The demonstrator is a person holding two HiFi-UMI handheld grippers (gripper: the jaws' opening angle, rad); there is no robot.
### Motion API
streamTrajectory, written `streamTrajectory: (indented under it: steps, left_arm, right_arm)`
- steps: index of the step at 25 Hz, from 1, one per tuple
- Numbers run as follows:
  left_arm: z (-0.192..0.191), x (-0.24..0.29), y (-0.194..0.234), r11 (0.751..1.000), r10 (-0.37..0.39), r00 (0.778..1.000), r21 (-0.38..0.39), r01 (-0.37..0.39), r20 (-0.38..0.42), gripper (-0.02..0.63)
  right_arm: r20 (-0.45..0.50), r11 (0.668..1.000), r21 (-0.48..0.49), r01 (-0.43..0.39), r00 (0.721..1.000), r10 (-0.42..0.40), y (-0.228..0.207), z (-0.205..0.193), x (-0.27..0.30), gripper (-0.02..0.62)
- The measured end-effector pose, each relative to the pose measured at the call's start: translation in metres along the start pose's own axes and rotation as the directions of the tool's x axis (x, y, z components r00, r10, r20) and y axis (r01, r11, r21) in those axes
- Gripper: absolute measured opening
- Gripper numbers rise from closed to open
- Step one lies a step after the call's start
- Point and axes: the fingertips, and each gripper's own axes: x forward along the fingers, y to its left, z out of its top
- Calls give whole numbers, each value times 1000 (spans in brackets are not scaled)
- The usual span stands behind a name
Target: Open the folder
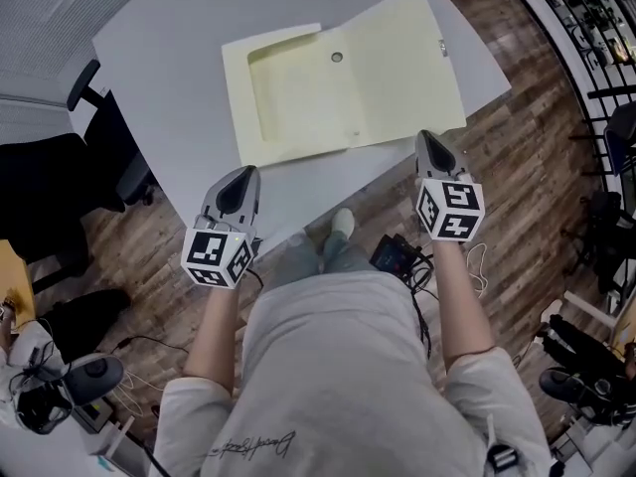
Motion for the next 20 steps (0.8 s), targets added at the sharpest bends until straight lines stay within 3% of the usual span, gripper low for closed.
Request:
streamTrajectory:
  steps: [11, 20]
  left_arm:
    - [30, -23, -30, 998, -44, 997, -40, 46, 64, 9]
    - [46, -29, -47, 996, -78, 992, -32, 81, 101, 9]
  right_arm:
    - [72, 973, -52, -223, 971, 227, 85, 43, -42, 23]
    - [81, 945, -65, -320, 942, 325, 123, 52, -45, 23]
